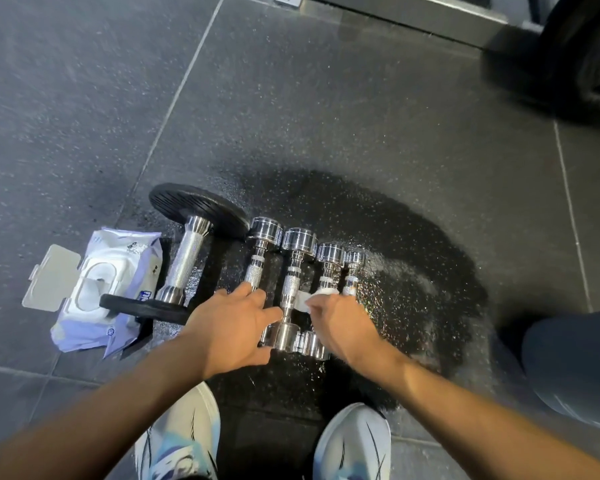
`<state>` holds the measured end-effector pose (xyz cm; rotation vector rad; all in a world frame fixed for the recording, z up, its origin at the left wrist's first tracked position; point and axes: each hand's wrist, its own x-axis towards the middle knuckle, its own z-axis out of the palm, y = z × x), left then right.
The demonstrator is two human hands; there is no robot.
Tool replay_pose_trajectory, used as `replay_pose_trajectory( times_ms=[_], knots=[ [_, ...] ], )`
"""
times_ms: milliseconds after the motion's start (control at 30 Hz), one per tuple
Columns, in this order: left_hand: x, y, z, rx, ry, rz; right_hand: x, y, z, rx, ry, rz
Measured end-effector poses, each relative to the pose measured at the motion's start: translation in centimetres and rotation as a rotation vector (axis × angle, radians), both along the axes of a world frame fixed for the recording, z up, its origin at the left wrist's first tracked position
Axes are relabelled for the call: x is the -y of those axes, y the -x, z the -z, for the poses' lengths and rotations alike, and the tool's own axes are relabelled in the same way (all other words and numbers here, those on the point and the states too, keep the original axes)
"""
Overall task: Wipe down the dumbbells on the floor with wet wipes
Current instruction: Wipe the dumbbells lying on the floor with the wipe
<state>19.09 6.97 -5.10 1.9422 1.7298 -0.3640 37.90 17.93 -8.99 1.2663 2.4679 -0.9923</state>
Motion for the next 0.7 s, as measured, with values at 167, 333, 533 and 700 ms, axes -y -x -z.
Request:
replay_pose_trajectory(
  times_ms=[167, 333, 533, 700],
  knots=[
    [0.1, 0.0, 0.2, -0.002, 0.005, 0.001, -1.9, 0.7, 0.2, -0.065, 0.017, 0.157],
    [0.0, 0.0, 0.2, 0.000, 0.000, 0.004, -2.4, 1.3, 0.3, -0.117, -0.016, 0.214],
    [0.1, 0.0, 0.4, -0.002, -0.006, 0.004, -0.7, 0.0, 0.8, -0.028, 0.047, 0.120],
    [0.2, 0.0, 0.4, 0.004, -0.003, -0.006, -2.9, 1.3, 0.3, -0.087, -0.048, 0.153]
  ],
)
